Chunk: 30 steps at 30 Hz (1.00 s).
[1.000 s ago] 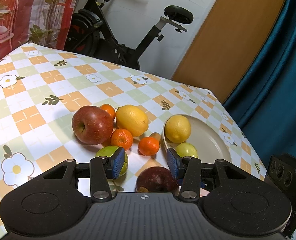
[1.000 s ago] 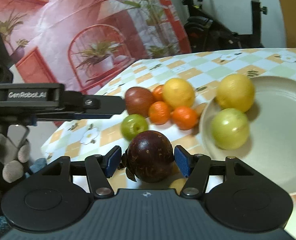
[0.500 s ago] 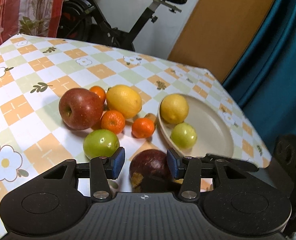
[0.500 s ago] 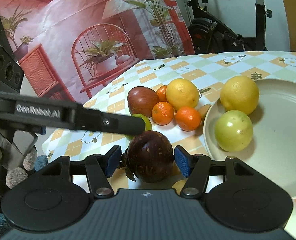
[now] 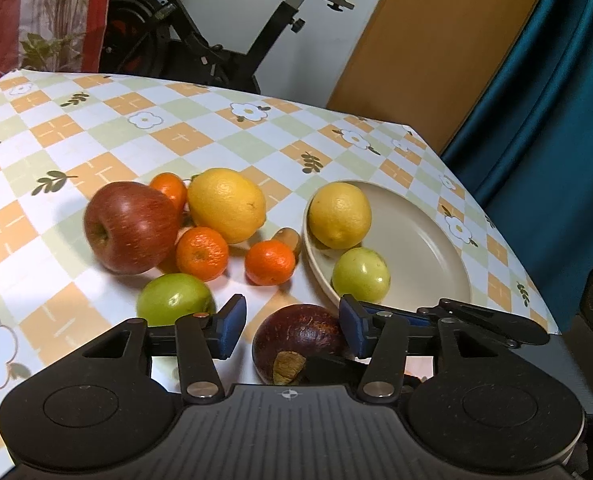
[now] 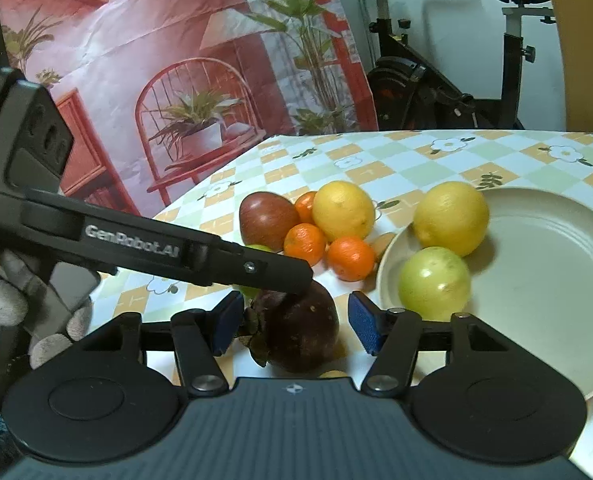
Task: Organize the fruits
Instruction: 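Close the left tool fingers around the mangosteen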
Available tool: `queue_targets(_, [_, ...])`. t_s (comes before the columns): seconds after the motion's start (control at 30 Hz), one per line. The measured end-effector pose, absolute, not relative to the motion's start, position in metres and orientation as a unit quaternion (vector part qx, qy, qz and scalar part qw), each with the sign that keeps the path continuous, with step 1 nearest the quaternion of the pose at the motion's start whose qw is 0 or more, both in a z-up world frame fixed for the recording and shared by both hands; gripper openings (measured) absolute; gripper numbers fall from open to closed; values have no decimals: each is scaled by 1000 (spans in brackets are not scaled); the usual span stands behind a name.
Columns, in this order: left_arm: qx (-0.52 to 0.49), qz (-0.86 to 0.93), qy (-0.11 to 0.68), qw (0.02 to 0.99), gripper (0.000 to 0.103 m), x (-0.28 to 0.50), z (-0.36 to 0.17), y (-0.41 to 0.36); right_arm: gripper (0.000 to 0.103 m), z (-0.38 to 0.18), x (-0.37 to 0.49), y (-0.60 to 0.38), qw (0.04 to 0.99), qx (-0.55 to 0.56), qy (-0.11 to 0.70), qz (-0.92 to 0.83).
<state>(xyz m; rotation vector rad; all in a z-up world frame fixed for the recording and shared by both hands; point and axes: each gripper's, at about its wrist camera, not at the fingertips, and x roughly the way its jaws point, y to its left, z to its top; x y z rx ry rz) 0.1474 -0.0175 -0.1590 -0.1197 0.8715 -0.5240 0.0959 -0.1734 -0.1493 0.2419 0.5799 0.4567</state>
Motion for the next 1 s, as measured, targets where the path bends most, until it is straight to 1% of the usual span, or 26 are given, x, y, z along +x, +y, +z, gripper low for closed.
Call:
queue_targets(0.2, [-48,-241,416,876,55,155,-160,-24,56,-145,94,-182,929,119,277,213])
queue_targets(0.27, [-46,-236,416,877,55,158,-160,-24,56,-144,92,-183,931,116,275,211])
queue_targets(0.33, [-45,-234,416,878,55,160,-160,-25,58,-142,89,-182,933,105,270,212])
queue_targets(0.37, [-45,-233,416,878,55,161,-161,-25,58,-141,88,-180,935,98,266,213])
queue_targets(0.43, [-45,-232,416,878,55,161,-161,-25,63,-140,85,-173,938,71,260,218])
queue_targets(0.7, [-44,-218,418,881,55,166,-163,-24,68,-157,85,-129,940,-68,262,207])
queue_targets(0.8, [-46,-216,418,881,53,167,-163,-23,67,-165,90,-120,940,-95,259,199])
queue_targets(0.87, [-53,-215,420,880,53,167,-162,-22,65,-171,94,-116,940,-107,262,193])
queue_targets(1.0, [-72,-220,422,877,53,164,-159,-14,65,-176,97,-117,939,-103,263,195])
